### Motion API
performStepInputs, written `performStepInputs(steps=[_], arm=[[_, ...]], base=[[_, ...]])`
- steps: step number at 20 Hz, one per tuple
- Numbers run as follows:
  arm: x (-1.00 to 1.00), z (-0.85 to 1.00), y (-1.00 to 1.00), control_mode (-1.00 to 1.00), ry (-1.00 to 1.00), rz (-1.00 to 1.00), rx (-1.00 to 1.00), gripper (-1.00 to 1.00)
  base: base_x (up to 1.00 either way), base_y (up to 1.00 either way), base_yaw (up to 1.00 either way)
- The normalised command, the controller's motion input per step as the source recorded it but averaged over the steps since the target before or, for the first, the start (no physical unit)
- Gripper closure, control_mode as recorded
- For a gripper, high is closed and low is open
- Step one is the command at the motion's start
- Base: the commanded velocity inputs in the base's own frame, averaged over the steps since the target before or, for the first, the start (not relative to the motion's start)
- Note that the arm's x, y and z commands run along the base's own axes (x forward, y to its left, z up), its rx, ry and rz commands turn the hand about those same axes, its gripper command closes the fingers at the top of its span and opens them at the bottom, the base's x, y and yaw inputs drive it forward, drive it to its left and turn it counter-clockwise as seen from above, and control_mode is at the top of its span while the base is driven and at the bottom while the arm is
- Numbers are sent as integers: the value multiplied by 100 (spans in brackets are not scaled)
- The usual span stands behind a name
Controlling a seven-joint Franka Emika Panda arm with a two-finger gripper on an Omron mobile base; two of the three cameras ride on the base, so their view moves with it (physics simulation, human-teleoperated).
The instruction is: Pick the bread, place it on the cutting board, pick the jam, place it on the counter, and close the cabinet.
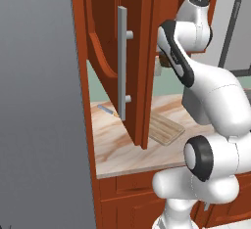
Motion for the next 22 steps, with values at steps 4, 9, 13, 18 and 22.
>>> performStepInputs(steps=[4, 9, 13, 18, 22], arm=[[-1, -49, 0, -100, 0, 0, 0, 100], [0, -45, 0, -100, 0, 0, 0, 100], [0, -48, 0, -100, 0, 0, 0, 100], [0, -44, 0, -100, 0, 0, 0, 100], [0, -43, 0, -100, 0, 0, 0, 100]], base=[[0, 0, 0], [0, 0, 0], [0, 0, 0], [0, 0, 0], [0, 0, 0]])
